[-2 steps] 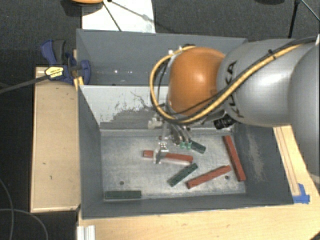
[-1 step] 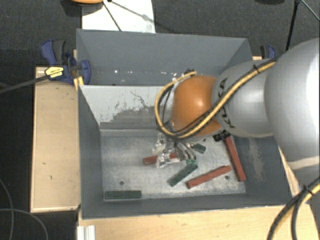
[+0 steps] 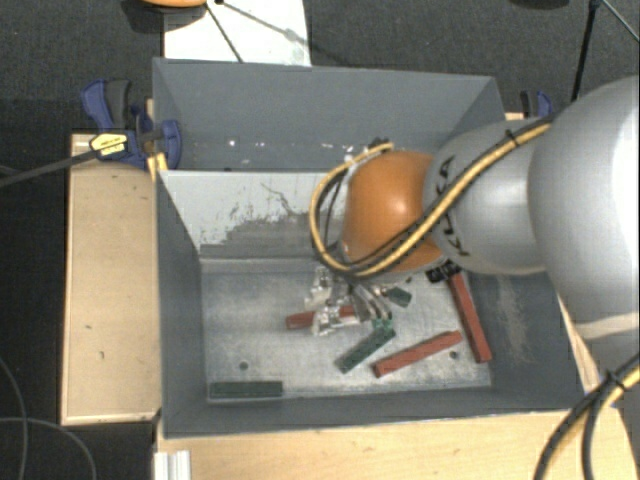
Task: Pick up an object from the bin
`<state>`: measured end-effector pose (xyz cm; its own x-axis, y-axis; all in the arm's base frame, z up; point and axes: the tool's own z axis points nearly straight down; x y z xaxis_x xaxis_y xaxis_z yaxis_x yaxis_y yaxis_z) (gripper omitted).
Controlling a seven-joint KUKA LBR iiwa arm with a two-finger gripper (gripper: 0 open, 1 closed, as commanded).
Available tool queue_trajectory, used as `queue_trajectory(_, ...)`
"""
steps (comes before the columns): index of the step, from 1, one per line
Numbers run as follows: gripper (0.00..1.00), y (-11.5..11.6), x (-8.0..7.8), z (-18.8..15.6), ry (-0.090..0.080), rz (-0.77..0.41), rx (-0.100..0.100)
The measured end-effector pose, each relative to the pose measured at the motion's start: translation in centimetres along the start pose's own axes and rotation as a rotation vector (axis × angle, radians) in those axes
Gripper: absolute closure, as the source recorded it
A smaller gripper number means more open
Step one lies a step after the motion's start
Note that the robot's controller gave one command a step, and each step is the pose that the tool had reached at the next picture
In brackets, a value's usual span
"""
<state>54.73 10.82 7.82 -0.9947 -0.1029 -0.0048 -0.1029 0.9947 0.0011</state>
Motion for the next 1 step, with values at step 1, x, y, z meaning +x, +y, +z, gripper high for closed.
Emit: queue_trajectory(1,1.0,-1.16,-1.86,-15.1,0.002,0.018,0.001)
